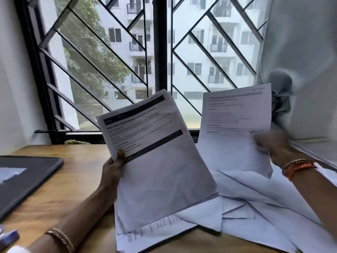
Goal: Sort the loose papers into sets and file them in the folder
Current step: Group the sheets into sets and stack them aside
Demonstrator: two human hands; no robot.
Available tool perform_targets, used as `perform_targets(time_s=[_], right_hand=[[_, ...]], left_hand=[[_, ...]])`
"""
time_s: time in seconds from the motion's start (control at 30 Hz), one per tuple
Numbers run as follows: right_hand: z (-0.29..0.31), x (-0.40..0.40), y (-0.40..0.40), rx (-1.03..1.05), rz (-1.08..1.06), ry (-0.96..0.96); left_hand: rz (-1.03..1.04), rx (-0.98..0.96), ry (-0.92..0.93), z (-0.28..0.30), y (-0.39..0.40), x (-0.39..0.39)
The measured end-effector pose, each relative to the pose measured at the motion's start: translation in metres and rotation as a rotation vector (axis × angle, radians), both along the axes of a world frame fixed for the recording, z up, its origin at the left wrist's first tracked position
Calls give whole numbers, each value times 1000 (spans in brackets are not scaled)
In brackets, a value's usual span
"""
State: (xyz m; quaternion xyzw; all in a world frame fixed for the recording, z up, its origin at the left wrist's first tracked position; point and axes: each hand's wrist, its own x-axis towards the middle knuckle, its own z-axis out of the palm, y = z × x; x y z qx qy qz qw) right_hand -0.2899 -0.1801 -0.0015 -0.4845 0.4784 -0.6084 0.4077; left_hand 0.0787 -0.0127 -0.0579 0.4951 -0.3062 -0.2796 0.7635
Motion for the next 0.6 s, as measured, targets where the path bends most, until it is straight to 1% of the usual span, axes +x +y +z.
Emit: perform_targets(time_s=[0.07, 0.13, 0.2, 0.3, 0.37, 0.4, 0.47, 0.53, 0.6], right_hand=[[-4, 9, 4, 20, 47, 6], [-6, 24, 10, 53, 147, 30], [-8, 45, 22, 84, 304, 59], [-15, 81, 48, 97, 549, 103], [-22, 104, 64, 113, 662, 207], [-25, 113, 71, 127, 690, 256], [-28, 125, 79, 144, 710, 256], [-27, 129, 82, 164, 703, 202], [-22, 129, 81, 206, 676, 96]], left_hand=[[4, 18, -46, 2, 0, -1], [-22, 20, -58, 2, -1, -2], [-42, 5, -46, 2, 0, -5], [-17, -36, -61, -1, 0, -10], [-31, -57, -102, -3, 0, -12], [-40, -56, -123, -4, 0, -11], [-42, -54, -155, -5, 1, -10], [-29, -67, -161, -4, 0, -9], [-12, -85, -178, -2, 0, -8]])
